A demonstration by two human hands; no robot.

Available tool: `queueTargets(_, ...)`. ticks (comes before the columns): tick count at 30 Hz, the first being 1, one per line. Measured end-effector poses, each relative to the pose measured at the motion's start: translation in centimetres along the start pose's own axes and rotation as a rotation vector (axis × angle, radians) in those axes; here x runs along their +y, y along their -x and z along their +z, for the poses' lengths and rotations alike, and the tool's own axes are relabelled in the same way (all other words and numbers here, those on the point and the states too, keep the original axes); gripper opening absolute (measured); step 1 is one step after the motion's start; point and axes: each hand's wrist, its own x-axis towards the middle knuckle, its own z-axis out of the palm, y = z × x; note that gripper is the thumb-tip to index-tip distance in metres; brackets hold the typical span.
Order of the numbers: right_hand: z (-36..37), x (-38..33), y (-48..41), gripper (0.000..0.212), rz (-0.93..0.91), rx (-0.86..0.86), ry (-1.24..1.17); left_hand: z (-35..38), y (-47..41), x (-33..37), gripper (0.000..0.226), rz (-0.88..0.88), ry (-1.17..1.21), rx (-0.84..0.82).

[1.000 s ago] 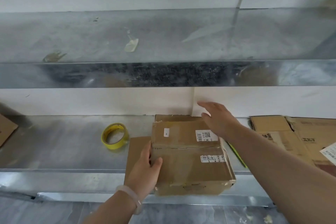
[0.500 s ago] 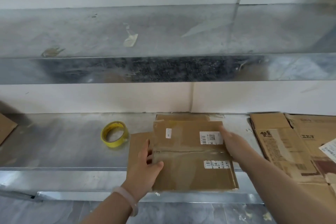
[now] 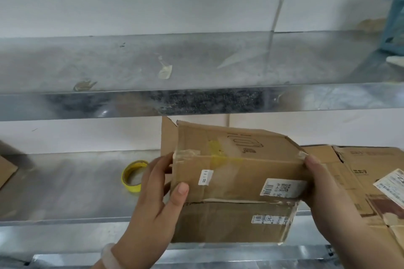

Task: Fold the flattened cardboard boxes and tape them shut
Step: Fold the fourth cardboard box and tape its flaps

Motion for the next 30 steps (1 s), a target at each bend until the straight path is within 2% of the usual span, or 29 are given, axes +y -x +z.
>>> queueTargets(3, -0.1, 0.1, 0.3, 0.056, -0.086, -0.101, -0.089, -0.4, -0.3, 0.5, 0.045, 0.182, -0.037, 0.053)
queueTargets(5, -0.1, 0.1, 0.7, 0.056, -0.165, -0.164, -0.053, -0.6, -0.2, 0.3, 0.052, 0.256, -0.022, 0.022)
queueTargets(7, 0.1, 0.2, 0.7, 0.057, -0.223, -0.145, 0.061, -0.7, -0.2, -0.9, 0.063, 0.273, -0.003, -0.032)
queueTargets(9, 0.3, 1.6, 0.3, 0.056, -0.232, -0.168, 0.183, -0.5, -0.2, -3.1, 0.070, 0.125, 0.082, -0.061)
queueTargets(12, 0.8, 4.8, 0.5, 0.072, -0.209, -0.246, 0.380, -0.1, 0.2, -6.1, 0.066, -0.312, 0.350, -0.051)
queueTargets(15, 0.5, 7.9, 0.8, 0.078, -0.227, -0.322, 0.562, 0.2, 0.9, -7.6, 0.049, -0.540, 0.424, -0.032)
queueTargets(18, -0.2, 9.2, 0.3, 0.065, -0.087, -0.448, 0.716, 0.2, 0.8, -8.3, 0.018, -0.743, 0.533, 0.100)
queueTargets(20, 0.2, 8.9, -0.2, 0.045, 0.006, -0.366, 0.592, 0.1, 0.5, -8.8, 0.020, -0.844, 0.562, 0.143)
queueTargets(22, 1.4, 7.6, -0.7, 0.020, 0.083, -0.238, 0.413, 0.1, 0.2, -8.5, 0.010, -0.872, 0.501, 0.177)
queueTargets(23, 1.9, 6.7, -1.1, 0.012, 0.101, -0.198, 0.371, 0.2, 0.2, -8.3, 0.008, -0.887, 0.483, 0.185)
queueTargets(24, 2.2, 5.8, -1.6, 0.012, 0.127, -0.192, 0.344, 0.2, 0.2, -7.9, 0.010, -0.906, 0.476, 0.192)
queueTargets(26, 2.2, 3.9, -2.8, 0.042, 0.228, -0.336, 0.327, 0.1, 0.3, -7.9, 0.017, -0.886, 0.495, 0.127)
queueTargets(28, 1.8, 2.0, -3.8, 0.083, 0.337, -0.592, 0.449, -0.5, 0.8, -8.4, 0.039, -0.752, 0.428, -0.101)
queueTargets(30, 2.2, 0.8, -4.2, 0.111, 0.337, -0.721, 0.622, -0.9, 1.1, -8.6, 0.065, -0.628, 0.216, -0.333)
